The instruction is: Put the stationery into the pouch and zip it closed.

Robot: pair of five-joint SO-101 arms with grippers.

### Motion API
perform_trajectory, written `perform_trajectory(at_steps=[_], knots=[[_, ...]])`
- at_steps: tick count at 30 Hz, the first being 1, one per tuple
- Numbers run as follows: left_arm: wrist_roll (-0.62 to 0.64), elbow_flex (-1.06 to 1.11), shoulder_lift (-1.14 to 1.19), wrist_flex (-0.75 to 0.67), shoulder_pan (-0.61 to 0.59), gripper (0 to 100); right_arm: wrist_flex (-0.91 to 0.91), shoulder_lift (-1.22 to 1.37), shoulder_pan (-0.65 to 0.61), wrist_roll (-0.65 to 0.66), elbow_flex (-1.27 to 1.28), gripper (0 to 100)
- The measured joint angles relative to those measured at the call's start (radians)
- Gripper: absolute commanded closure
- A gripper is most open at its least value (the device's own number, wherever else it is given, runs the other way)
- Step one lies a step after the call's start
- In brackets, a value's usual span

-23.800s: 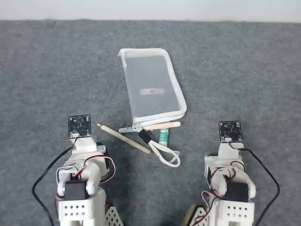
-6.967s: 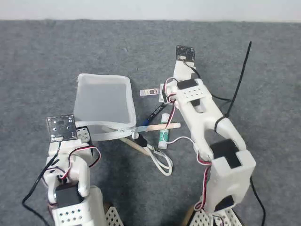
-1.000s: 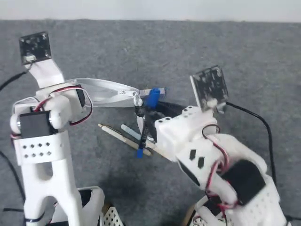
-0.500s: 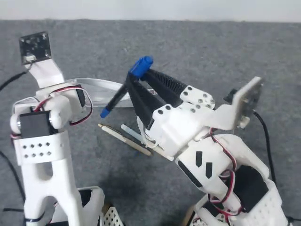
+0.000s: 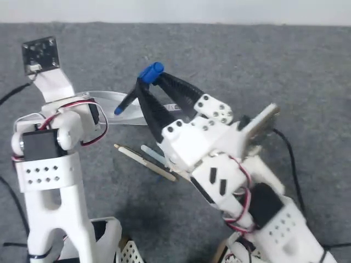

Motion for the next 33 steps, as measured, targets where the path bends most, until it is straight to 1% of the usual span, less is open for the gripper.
perform_trajectory(at_steps=[3,6,13,30,32,33], knots=[[0.000,0.000,0.000,0.000,0.000,99,-0.130,0.000,0.000,0.057,0.084,99.1],[0.000,0.000,0.000,0.000,0.000,99,-0.183,0.000,0.000,0.100,0.126,99.1],[0.000,0.000,0.000,0.000,0.000,99,-0.199,0.000,0.000,0.149,0.169,99.1],[0.000,0.000,0.000,0.000,0.000,99,-0.203,0.000,-0.002,0.157,0.299,98.8],[0.000,0.000,0.000,0.000,0.000,99,-0.207,0.000,-0.002,0.157,0.301,97.5],[0.000,0.000,0.000,0.000,0.000,99,-0.207,0.000,-0.002,0.157,0.301,95.1]])
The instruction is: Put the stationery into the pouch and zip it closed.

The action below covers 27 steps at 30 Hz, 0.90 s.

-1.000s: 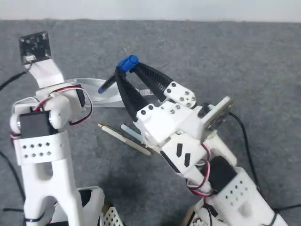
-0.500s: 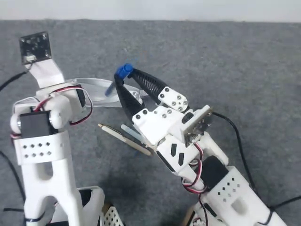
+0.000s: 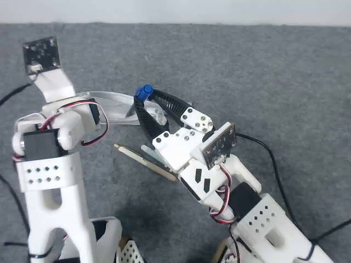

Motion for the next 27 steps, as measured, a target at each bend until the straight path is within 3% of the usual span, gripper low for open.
perform_trajectory(at_steps=[6,27], knots=[[0.000,0.000,0.000,0.000,0.000,99,0.000,0.000,0.002,0.000,0.000,80.9],[0.000,0.002,0.000,0.000,-0.011,99,0.071,0.000,0.002,0.000,0.000,84.2]])
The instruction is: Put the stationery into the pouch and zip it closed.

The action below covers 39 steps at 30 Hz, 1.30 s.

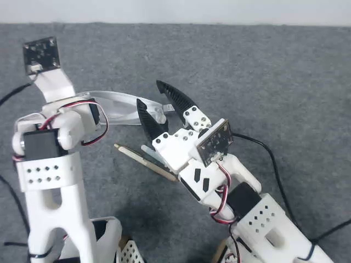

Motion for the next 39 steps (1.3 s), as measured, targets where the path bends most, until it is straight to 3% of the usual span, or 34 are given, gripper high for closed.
perform_trajectory(at_steps=[13,20,30,39], knots=[[0.032,0.011,0.003,0.000,-0.204,99,0.175,0.000,0.000,0.000,0.000,84.2],[0.035,0.011,0.003,0.000,-0.272,99,0.295,0.000,0.087,0.026,0.000,84.2],[0.035,0.011,0.003,0.000,-0.285,99,0.489,0.025,0.209,-0.009,0.000,84.2],[0.035,0.011,0.003,0.000,-0.285,99,0.611,0.361,0.273,-0.140,-0.107,84.2]])
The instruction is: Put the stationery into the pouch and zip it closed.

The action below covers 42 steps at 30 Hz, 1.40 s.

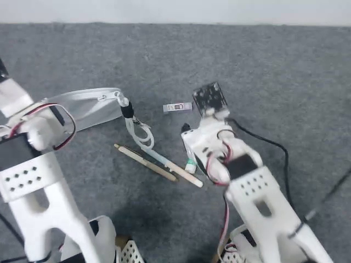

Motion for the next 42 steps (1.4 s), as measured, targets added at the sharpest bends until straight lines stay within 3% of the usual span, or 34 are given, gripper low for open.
perform_trajectory(at_steps=[7,16,37,42], knots=[[0.000,0.000,0.000,0.000,0.000,99,0.167,0.276,0.009,-0.178,-0.229,84.2],[0.000,0.000,0.000,0.000,0.014,99,0.233,0.519,0.009,-0.318,-0.377,84.2],[0.000,0.032,-0.002,-0.025,0.014,99,0.308,0.933,0.034,-0.333,-0.621,84.3],[0.000,0.032,-0.002,-0.025,0.014,99,0.413,1.030,0.040,-0.333,-0.738,88.7]])
